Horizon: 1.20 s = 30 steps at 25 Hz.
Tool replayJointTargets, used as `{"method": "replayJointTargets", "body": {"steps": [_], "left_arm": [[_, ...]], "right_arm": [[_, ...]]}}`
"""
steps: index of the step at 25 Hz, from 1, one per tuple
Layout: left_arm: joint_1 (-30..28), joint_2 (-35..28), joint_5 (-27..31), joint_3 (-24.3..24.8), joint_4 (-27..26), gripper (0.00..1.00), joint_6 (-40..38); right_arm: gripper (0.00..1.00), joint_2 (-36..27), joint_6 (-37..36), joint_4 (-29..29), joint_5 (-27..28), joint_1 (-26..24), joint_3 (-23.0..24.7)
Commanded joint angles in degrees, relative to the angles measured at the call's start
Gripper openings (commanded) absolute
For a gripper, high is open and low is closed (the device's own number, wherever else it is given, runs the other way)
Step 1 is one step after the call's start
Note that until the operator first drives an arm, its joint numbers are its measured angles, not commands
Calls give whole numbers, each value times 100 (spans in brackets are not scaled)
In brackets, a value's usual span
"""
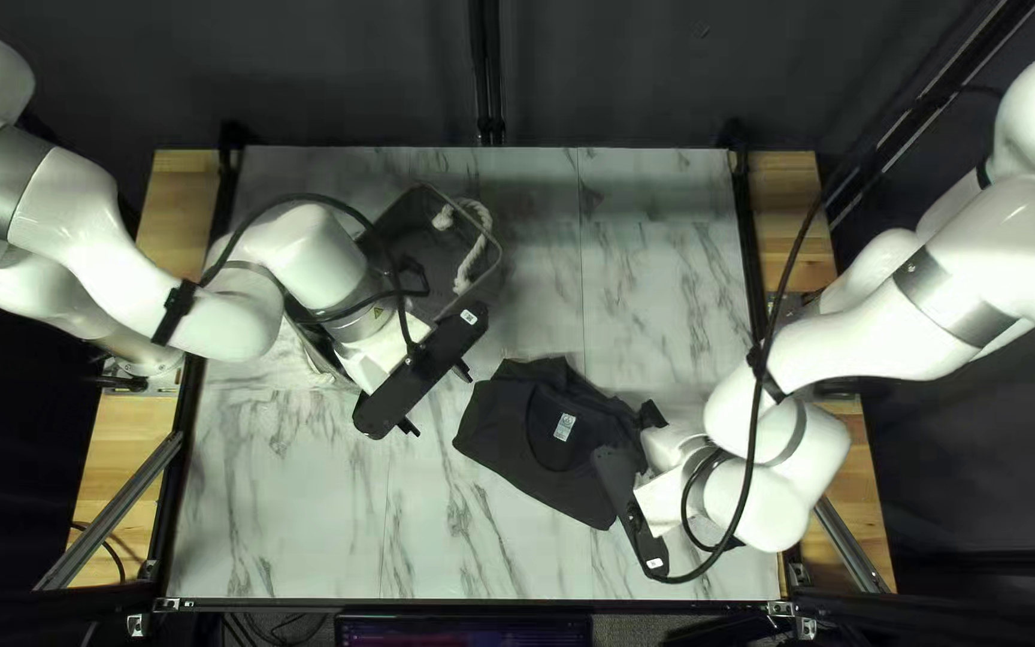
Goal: Pick up a folded sweatshirt and place it into a fabric basket
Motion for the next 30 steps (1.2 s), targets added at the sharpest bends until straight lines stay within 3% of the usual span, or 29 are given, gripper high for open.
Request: {"method": "replayJointTargets", "body": {"steps": [1, 16, 22, 30], "left_arm": [[-28, -128, -128, 178, -78, 100, 30], [-24, -180, -176, 257, -49, 100, -70], [-14, -153, -118, 201, 58, 100, -183], [16, -126, -10, 130, 150, 100, -265]], "right_arm": [[100, -52, -122, 57, 15, 6, -17], [100, -120, -155, -386, -188, 50, 311], [100, 234, -120, -648, -450, 66, 303], [100, 478, -182, -789, -407, -36, 169]]}}
